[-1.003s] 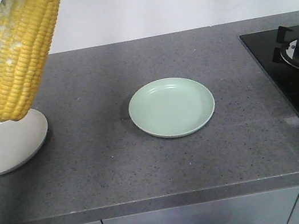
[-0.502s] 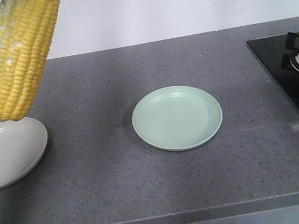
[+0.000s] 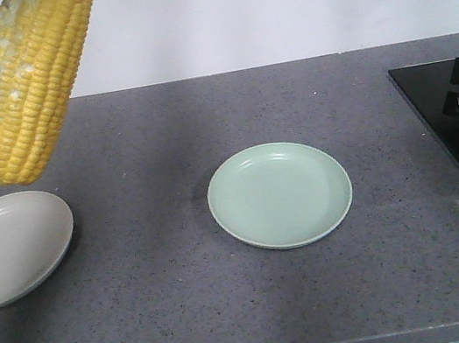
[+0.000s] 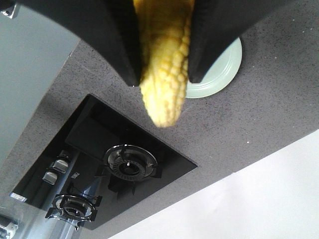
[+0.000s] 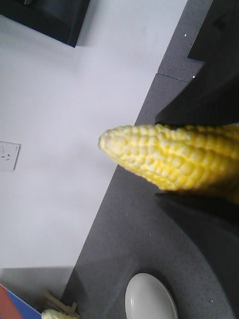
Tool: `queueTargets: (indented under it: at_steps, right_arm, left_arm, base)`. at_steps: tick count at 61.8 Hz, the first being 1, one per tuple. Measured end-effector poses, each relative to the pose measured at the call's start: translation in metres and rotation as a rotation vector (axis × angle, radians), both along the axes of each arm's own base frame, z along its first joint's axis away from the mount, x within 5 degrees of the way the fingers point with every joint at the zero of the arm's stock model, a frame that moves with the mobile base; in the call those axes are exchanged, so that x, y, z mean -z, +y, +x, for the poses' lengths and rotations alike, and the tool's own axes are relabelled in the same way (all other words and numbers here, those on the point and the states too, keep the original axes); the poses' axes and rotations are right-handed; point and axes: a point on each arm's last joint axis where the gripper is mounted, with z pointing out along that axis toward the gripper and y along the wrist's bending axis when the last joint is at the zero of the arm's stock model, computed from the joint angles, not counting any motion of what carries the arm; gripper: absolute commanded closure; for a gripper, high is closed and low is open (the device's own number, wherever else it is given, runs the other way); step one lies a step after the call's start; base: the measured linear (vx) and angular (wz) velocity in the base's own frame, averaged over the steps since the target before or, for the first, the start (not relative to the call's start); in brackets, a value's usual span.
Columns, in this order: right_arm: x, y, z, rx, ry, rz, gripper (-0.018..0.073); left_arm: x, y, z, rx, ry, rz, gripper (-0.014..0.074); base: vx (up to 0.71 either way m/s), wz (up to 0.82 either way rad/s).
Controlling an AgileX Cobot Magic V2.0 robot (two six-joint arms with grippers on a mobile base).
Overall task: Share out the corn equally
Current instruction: 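Drive the base closer, holding cobs above the cream and green plates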
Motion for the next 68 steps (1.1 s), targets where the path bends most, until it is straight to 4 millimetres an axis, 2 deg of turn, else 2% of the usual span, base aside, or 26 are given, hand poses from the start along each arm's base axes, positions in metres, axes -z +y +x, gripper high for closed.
queueTargets:
  at_steps: [68]
  right_arm:
    - [0.0000,0.0000,0.0000,0.000,0.000,0.000,0.0561]
  left_arm:
    - [0.0000,0.0000,0.0000,0.000,0.000,0.000,0.0603]
  base:
    - [0.04,0.00]
